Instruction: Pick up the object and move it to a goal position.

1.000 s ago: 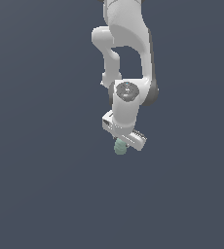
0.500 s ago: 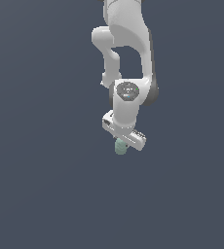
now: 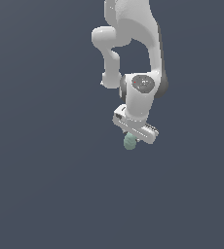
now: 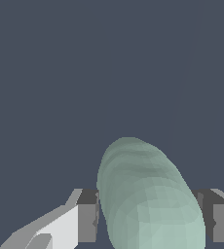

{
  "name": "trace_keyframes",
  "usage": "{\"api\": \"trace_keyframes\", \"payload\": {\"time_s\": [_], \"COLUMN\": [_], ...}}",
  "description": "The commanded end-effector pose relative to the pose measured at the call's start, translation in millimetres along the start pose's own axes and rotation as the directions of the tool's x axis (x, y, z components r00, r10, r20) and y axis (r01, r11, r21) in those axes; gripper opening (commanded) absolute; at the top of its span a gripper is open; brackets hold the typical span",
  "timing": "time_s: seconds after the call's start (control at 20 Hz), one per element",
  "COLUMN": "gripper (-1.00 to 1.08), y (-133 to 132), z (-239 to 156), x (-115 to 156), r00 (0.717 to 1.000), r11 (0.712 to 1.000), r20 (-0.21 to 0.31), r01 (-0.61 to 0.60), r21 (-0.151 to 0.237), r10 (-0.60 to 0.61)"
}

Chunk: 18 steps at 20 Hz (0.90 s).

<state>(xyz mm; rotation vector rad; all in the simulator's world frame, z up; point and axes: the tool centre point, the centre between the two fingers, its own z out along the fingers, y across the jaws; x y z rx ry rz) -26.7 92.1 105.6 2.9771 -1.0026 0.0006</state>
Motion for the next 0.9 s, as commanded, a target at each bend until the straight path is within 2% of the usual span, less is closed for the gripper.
{"api": "trace_keyframes", "payload": {"time_s": [0.0,0.4,0.6,0.85], "gripper": [-1.0,-1.0,-1.0,-1.0], "y": [-11.4,-47.3,-57.7,-62.7], "z": [-5.4,-21.4,-25.9,-27.9], "x": [-21.2,-85.5,-102.5,-109.9], "r00": [1.0,1.0,1.0,1.0], "r11": [1.0,1.0,1.0,1.0], "r20": [0.0,0.0,0.0,0.0], "r01": [0.001,0.002,0.002,0.002], "r21": [0.001,0.0,0.0,0.0], "r10": [-0.001,-0.002,-0.002,-0.002]}}
